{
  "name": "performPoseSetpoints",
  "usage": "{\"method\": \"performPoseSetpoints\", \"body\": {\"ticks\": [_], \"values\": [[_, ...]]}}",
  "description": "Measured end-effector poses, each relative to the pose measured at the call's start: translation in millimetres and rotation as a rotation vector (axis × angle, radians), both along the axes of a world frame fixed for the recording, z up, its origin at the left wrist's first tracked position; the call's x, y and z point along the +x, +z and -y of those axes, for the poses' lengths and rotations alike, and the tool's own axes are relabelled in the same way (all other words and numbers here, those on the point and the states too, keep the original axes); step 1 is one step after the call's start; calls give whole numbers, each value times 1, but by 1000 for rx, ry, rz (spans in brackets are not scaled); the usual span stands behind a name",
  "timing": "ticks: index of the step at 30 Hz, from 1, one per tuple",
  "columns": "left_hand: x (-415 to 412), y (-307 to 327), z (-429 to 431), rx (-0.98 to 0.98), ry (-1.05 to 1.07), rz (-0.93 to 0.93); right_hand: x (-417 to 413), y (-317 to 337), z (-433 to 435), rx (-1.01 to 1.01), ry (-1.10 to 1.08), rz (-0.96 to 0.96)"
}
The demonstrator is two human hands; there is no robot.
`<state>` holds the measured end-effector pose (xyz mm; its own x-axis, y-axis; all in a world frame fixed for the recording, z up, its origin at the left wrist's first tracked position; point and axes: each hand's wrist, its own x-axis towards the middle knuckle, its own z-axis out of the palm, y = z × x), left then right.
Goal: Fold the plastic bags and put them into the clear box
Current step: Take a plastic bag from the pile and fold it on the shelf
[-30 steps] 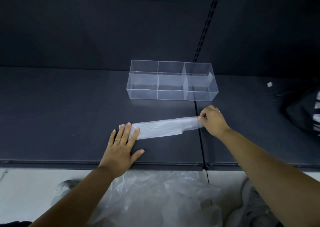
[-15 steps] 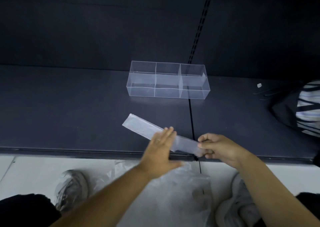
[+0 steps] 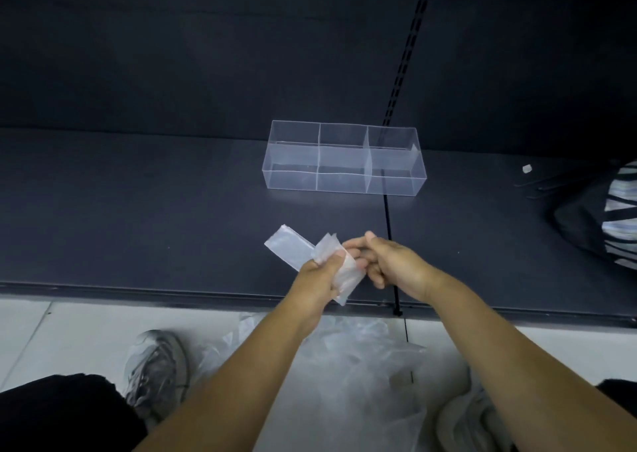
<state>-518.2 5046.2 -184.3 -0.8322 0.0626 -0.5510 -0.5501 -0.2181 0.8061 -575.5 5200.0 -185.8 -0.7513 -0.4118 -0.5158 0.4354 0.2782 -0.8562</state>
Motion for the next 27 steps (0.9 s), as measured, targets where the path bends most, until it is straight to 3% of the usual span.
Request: {"method": "performPoseSetpoints", "body": {"ticks": [3, 7, 15, 19, 21, 23, 25, 27], "values": [[-10, -12, 13, 154, 42, 28, -1, -14, 8, 85, 36, 3], [-22, -30, 27, 214, 114, 66, 7, -26, 5, 178, 167, -38], [-53, -49, 50, 84, 191, 166, 7, -47, 17, 313, -57, -121], [-71, -46, 69, -9, 343, 174, 3, -51, 19, 338, -101, -78], [-76, -46, 78, -148, 447, 21, 0, -52, 19, 346, -104, -53], [-68, -42, 80, -614, 408, -248, -1, -52, 19, 355, -103, -36], [-45, -42, 67, -972, 198, -568, -2, -52, 19, 363, -106, -23], [-15, -52, 49, -1031, -137, -714, -2, -51, 21, 376, -115, -12]]}}
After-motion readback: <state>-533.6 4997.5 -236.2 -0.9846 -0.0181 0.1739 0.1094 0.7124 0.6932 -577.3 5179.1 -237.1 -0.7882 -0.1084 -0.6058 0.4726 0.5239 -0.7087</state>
